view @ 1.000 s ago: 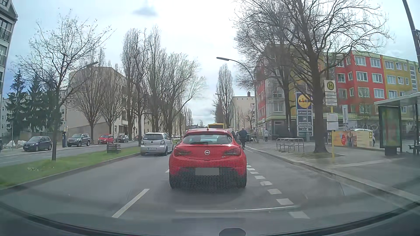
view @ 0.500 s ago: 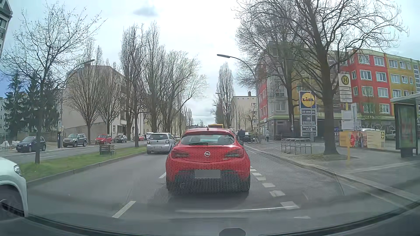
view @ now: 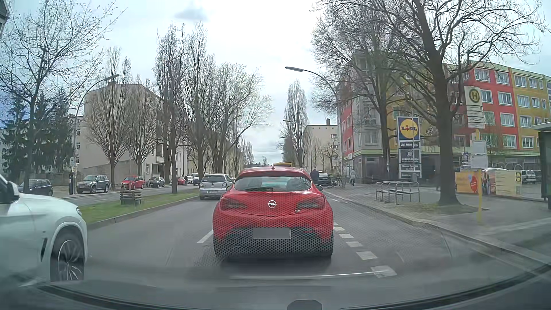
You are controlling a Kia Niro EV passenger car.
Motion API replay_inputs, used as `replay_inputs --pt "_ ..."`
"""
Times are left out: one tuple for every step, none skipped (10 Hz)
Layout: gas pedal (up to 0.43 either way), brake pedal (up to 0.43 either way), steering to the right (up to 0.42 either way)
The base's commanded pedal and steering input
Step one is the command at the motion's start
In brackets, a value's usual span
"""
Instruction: Follow the waypoints while adhering to traffic rules and regulations
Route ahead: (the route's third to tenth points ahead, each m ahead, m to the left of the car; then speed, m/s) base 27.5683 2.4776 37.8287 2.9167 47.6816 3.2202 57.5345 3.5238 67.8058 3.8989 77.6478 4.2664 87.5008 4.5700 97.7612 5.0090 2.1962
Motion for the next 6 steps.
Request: replay_inputs --pt "0.0 0.207 -0.005" --pt "0.0 0.207 -0.005" --pt "0.0 0.189 -0.005" --pt "0.0 0.183 -0.005" --pt "0.0 0.177 -0.005" --pt "0.0 0.171 -0.005"
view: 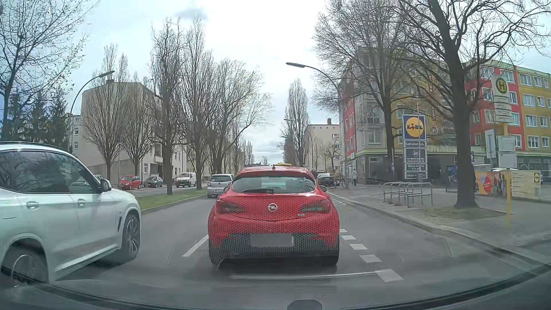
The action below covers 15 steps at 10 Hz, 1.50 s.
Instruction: Follow the waypoints while adhering to traffic rules and regulations
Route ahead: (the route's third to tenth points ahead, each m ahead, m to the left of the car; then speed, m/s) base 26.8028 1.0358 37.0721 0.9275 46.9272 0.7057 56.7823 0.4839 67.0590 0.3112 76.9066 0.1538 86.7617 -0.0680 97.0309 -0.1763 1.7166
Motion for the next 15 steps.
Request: replay_inputs --pt "0.0 0.171 -0.005" --pt "0.0 0.177 -0.005" --pt "0.0 0.177 -0.005" --pt "0.0 0.177 -0.005" --pt "0.0 0.177 -0.005" --pt "0.0 0.177 -0.005" --pt "0.0 0.177 -0.005" --pt "0.0 0.177 -0.005" --pt "0.0 0.171 -0.005" --pt "0.0 0.171 -0.005" --pt "0.0 0.159 -0.005" --pt "0.0 0.14 -0.005" --pt "0.0 0.067 -0.005" --pt "0.0 0.012 -0.005" --pt "0.0 0.0 -0.005"
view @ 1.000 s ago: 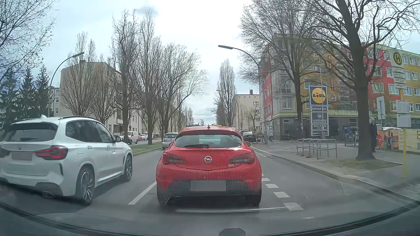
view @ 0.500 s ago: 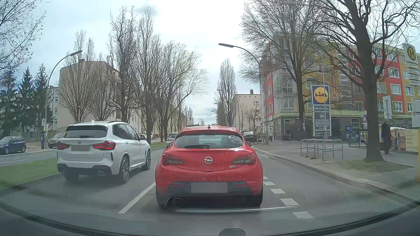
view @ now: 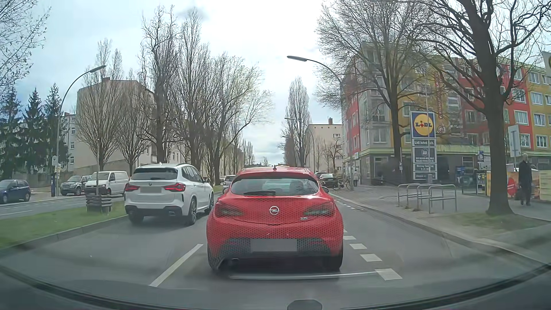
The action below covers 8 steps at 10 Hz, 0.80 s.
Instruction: Follow the waypoints while adhering to traffic rules and regulations
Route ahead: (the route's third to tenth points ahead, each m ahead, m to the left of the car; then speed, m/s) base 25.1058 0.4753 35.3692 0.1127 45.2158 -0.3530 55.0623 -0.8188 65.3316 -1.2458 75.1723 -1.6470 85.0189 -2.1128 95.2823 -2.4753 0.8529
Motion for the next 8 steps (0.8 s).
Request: replay_inputs --pt "0.0 0.0 -0.005" --pt "0.0 0.0 -0.005" --pt "0.0 0.0 -0.005" --pt "0.0 0.0 -0.004" --pt "0.02 0.0 -0.005" --pt "0.047 0.0 -0.005" --pt "0.087 0.0 -0.005" --pt "0.118 0.0 -0.004"
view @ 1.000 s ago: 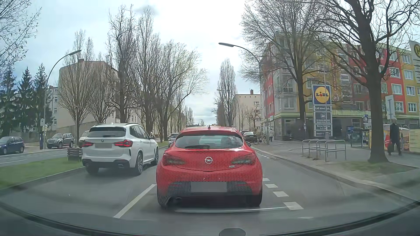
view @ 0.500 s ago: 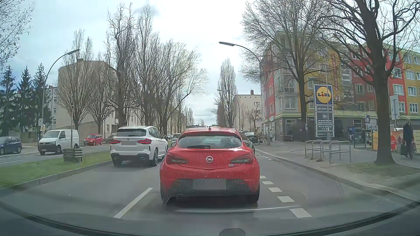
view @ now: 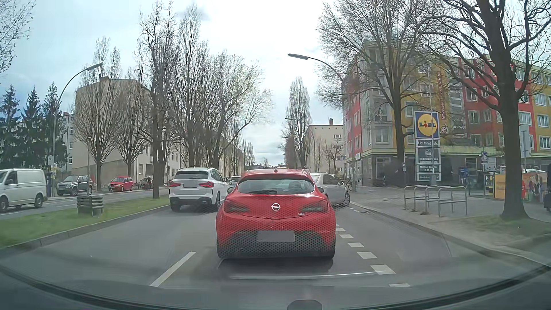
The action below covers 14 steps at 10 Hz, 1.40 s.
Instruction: Follow the waypoints while adhering to traffic rules and regulations
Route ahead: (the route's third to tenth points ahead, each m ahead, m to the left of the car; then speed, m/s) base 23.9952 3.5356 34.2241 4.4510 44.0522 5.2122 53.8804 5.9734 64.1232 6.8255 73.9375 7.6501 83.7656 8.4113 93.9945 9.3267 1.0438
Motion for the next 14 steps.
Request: replay_inputs --pt "0.138 0.0 -0.005" --pt "0.169 0.0 -0.004" --pt "0.189 0.0 -0.004" --pt "0.189 0.0 -0.004" --pt "0.189 0.0 -0.004" --pt "0.197 0.0 -0.004" --pt "0.197 0.0 -0.004" --pt "0.197 0.0 -0.004" --pt "0.197 0.0 -0.004" --pt "0.228 0.0 -0.004" --pt "0.228 0.0 -0.004" --pt "0.228 0.0 -0.004" --pt "0.24 0.0 -0.004" --pt "0.248 0.0 -0.005"
